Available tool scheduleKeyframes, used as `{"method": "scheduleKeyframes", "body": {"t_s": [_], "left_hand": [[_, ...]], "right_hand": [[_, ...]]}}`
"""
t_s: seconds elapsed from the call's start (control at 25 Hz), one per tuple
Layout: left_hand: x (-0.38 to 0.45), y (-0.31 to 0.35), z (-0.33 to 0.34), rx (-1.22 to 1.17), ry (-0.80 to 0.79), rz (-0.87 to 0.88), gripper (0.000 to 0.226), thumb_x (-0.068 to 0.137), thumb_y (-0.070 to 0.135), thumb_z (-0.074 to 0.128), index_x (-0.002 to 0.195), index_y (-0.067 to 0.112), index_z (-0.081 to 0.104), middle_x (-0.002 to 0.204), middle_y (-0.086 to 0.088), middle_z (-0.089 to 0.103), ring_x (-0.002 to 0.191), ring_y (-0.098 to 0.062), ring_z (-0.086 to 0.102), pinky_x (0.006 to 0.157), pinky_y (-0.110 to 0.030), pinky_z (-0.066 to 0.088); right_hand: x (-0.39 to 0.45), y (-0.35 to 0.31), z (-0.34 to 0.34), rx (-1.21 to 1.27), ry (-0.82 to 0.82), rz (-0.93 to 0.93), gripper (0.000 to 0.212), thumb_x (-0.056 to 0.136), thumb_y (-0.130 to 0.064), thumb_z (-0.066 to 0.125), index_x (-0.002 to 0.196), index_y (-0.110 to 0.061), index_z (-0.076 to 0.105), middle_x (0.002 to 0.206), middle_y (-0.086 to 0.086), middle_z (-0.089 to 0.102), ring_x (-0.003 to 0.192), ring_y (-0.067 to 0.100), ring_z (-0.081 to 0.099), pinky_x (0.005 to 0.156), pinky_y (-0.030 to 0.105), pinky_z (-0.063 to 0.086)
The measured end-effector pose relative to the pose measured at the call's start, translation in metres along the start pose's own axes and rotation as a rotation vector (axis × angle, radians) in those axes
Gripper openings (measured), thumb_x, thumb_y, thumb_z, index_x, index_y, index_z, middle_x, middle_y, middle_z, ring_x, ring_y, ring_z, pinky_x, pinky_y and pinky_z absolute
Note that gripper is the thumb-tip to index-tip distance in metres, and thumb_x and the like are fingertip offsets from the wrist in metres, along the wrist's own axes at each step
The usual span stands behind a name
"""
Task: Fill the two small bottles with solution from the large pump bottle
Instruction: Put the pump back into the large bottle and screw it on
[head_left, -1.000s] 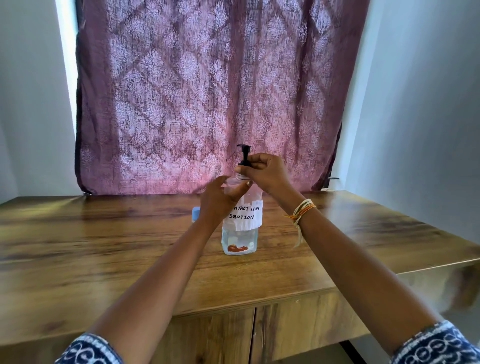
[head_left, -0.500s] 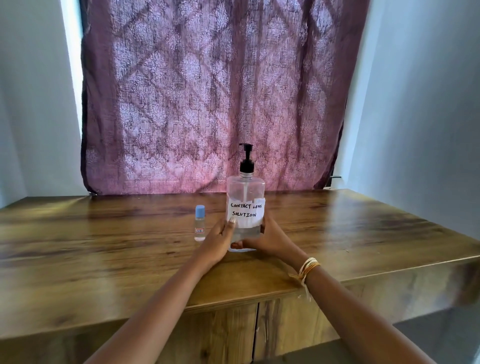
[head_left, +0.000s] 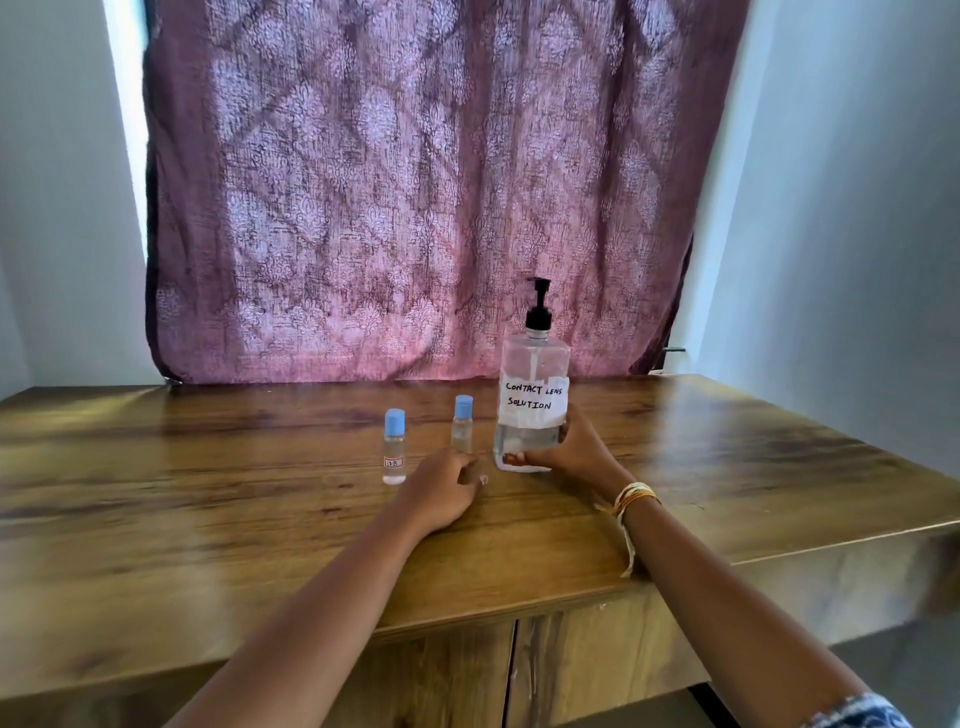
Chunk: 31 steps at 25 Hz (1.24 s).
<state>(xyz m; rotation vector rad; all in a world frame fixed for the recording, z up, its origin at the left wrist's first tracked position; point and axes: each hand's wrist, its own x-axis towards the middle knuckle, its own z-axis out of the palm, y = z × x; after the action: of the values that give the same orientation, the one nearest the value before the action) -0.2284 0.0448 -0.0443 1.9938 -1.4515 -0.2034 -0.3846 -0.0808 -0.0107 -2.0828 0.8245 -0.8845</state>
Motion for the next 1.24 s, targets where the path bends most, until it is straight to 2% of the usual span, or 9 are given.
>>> {"method": "scheduleKeyframes", "body": {"t_s": [0.28,0.44,0.52,0.64,0.72,0.8,0.92,1.0,1.24], "left_hand": [[0.001,-0.009,0.003,0.012,0.046,0.073,0.038,0.093,0.029,0.058,0.127,0.012,0.059,0.129,-0.004,0.058,0.119,-0.019,0.053,0.101,-0.031,0.042],[-0.006,-0.006,0.003,-0.019,0.114,0.096,0.026,0.089,0.019,0.063,0.112,0.010,0.068,0.115,-0.004,0.066,0.107,-0.017,0.060,0.092,-0.026,0.046],[-0.014,-0.003,-0.001,-0.046,0.224,0.058,0.013,0.085,0.021,0.067,0.090,0.012,0.074,0.094,-0.003,0.072,0.086,-0.013,0.065,0.081,-0.026,0.052],[-0.029,-0.005,-0.012,-0.007,0.408,-0.005,0.043,0.079,0.031,0.071,0.044,0.016,0.052,0.042,0.004,0.051,0.042,-0.012,0.049,0.058,-0.038,0.056],[-0.037,-0.010,-0.022,0.085,0.511,-0.096,0.046,0.077,0.039,0.074,0.049,0.017,0.045,0.045,0.006,0.043,0.043,-0.012,0.042,0.048,-0.030,0.045],[-0.041,-0.018,-0.031,0.093,0.527,-0.235,0.046,0.071,0.049,0.078,0.078,0.011,0.052,0.071,0.000,0.055,0.065,-0.019,0.054,0.057,-0.028,0.040],[-0.034,-0.028,-0.038,0.024,0.475,-0.328,0.078,0.064,0.055,0.080,0.114,0.005,0.045,0.103,-0.011,0.062,0.095,-0.031,0.062,0.068,-0.034,0.045],[-0.027,-0.028,-0.038,0.029,0.444,-0.308,0.073,0.069,0.054,0.077,0.116,0.007,0.048,0.106,-0.009,0.064,0.095,-0.028,0.062,0.069,-0.033,0.045],[-0.003,-0.033,-0.036,0.029,0.470,-0.302,0.039,0.078,0.042,0.073,0.097,0.009,0.065,0.094,-0.007,0.070,0.078,-0.020,0.057,0.060,-0.030,0.037]], "right_hand": [[0.014,0.009,0.012,0.009,0.032,0.053,0.061,0.059,-0.019,0.092,0.104,-0.032,0.053,0.116,0.003,0.066,0.110,0.022,0.063,0.095,0.039,0.054],[0.005,0.006,0.017,-0.160,0.005,0.091,0.075,0.068,-0.017,0.087,0.129,-0.006,0.045,0.122,0.007,0.058,0.113,0.021,0.055,0.089,0.027,0.044],[0.000,0.007,0.021,-0.177,0.032,0.114,0.084,0.066,-0.023,0.089,0.131,-0.004,0.039,0.130,0.012,0.055,0.119,0.027,0.053,0.092,0.030,0.043],[-0.010,0.003,0.025,-0.194,0.075,0.113,0.084,0.066,-0.027,0.088,0.132,-0.003,0.041,0.131,0.015,0.058,0.119,0.030,0.056,0.093,0.032,0.047],[-0.014,0.003,0.026,-0.217,0.098,0.117,0.079,0.068,-0.025,0.085,0.131,-0.003,0.044,0.129,0.014,0.060,0.117,0.030,0.058,0.091,0.033,0.048],[-0.017,0.001,0.027,-0.215,0.106,0.125,0.076,0.068,-0.024,0.084,0.130,-0.003,0.045,0.126,0.013,0.061,0.115,0.030,0.059,0.089,0.033,0.048],[-0.015,0.000,0.029,-0.229,0.122,0.143,0.096,0.055,-0.045,0.087,0.131,-0.008,0.040,0.127,0.011,0.058,0.117,0.030,0.057,0.094,0.041,0.051],[-0.008,0.005,0.031,-0.205,0.131,0.147,0.100,0.053,-0.051,0.088,0.130,-0.009,0.040,0.127,0.011,0.057,0.118,0.030,0.056,0.094,0.042,0.051],[0.010,0.011,0.029,-0.124,0.155,0.151,0.077,0.065,-0.034,0.088,0.126,-0.009,0.050,0.124,0.008,0.063,0.114,0.026,0.059,0.083,0.029,0.045]]}}
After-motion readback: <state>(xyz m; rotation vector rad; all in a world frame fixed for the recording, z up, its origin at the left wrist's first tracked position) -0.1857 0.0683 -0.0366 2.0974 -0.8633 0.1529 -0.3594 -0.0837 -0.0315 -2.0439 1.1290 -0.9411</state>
